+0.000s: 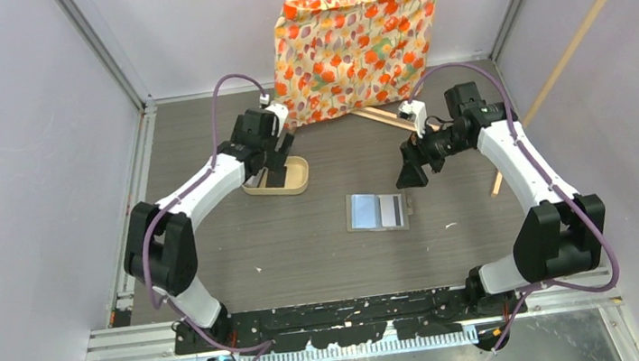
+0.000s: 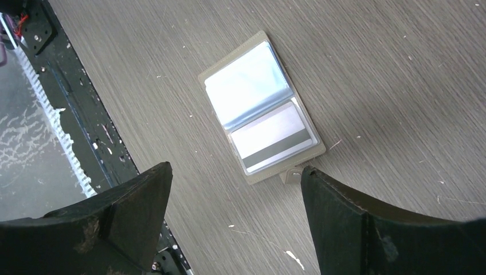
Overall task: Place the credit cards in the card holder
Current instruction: Pick up the credit card from the storage box.
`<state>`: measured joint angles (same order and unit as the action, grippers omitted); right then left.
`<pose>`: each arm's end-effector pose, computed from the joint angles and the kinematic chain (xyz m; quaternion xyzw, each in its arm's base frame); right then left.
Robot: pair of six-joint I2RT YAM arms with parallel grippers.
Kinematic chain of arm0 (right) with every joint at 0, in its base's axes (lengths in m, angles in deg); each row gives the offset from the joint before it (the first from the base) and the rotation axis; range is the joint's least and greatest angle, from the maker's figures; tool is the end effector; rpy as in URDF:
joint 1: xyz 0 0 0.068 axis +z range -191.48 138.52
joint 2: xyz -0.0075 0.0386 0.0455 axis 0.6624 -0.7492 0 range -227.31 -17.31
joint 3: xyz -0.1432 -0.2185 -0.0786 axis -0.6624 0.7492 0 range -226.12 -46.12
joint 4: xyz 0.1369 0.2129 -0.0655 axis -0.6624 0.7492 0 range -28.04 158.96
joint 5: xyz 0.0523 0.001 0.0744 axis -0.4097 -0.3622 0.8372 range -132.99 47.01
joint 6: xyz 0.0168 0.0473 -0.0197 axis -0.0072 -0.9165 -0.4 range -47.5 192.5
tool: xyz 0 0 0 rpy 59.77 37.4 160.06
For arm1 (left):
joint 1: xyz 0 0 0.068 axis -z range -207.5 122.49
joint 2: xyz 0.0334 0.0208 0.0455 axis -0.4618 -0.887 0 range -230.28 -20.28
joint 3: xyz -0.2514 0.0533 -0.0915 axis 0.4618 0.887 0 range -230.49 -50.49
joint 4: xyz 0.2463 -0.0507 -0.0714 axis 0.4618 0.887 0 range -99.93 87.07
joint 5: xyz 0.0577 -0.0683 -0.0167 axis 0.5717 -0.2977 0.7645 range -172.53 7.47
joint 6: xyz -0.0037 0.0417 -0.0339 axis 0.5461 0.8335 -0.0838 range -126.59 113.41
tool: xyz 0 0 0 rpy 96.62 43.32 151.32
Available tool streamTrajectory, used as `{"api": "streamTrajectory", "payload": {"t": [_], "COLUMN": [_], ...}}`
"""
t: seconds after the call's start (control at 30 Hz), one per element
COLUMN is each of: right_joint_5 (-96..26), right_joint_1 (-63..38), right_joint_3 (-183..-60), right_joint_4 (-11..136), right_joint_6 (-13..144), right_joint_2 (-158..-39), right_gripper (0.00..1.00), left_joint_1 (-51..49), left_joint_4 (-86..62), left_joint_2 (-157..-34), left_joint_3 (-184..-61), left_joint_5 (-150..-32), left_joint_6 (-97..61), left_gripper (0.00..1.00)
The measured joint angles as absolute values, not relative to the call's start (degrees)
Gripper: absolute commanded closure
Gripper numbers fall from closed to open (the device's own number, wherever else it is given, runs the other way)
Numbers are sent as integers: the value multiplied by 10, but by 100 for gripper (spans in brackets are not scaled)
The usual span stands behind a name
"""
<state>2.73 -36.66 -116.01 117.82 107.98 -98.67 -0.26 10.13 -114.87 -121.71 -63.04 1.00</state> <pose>0.2673 0.0481 0.2933 -0.3829 0.8219 0.3194 0.2753 0.3325 -0.1580 0.2607 0.2072 0.8838 0.0867 0.4104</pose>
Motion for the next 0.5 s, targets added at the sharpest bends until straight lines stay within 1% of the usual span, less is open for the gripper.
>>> {"api": "streamTrajectory", "payload": {"t": [0.2, 0.4, 0.5], "right_joint_5": [26, 23, 23], "right_joint_1": [-367, -367, -367], "right_joint_3": [-1160, -1160, -1160], "right_joint_4": [1181, 1185, 1188], "right_joint_6": [1083, 1084, 1086], "right_joint_2": [-997, -1014, -1020], "right_gripper": [14, 14, 15], "left_joint_1": [-6, -10, -19], "left_joint_4": [93, 68, 64], "left_joint_2": [-1176, -1177, -1177], "left_joint_3": [-1215, -1179, -1164], "left_joint_5": [-625, -625, -625], "left_joint_6": [14, 16, 16], "left_gripper": [0, 1, 3]}}
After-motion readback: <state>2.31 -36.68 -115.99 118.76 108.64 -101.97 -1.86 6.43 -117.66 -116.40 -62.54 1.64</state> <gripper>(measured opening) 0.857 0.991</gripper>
